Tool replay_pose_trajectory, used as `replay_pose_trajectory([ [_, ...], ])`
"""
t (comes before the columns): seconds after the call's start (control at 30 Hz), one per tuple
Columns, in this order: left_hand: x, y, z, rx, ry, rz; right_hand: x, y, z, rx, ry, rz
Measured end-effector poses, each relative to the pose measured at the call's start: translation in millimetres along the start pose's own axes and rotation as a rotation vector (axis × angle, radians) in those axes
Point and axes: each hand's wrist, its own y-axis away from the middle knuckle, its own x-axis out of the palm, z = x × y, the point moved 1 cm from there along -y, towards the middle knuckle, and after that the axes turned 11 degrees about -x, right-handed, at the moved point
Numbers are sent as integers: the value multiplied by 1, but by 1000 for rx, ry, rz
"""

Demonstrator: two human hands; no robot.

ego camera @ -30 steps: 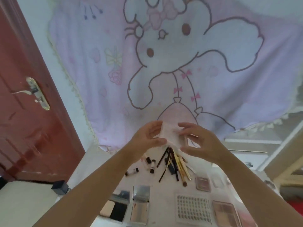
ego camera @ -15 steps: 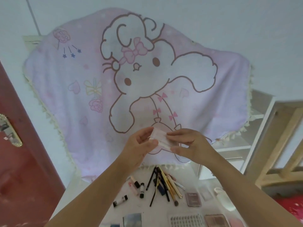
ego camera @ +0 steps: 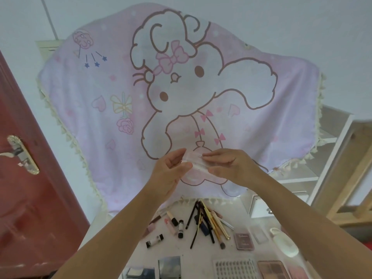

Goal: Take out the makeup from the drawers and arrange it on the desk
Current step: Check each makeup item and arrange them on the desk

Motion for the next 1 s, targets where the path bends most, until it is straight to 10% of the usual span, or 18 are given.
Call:
replay_pose_trajectory([
  [0.6,-19,2,23,-31,209,-13,25,-8,-15,123,-8,99],
  [1.0,-23,0,27,-190,528,116,34,7,-11,-161,160,-28],
])
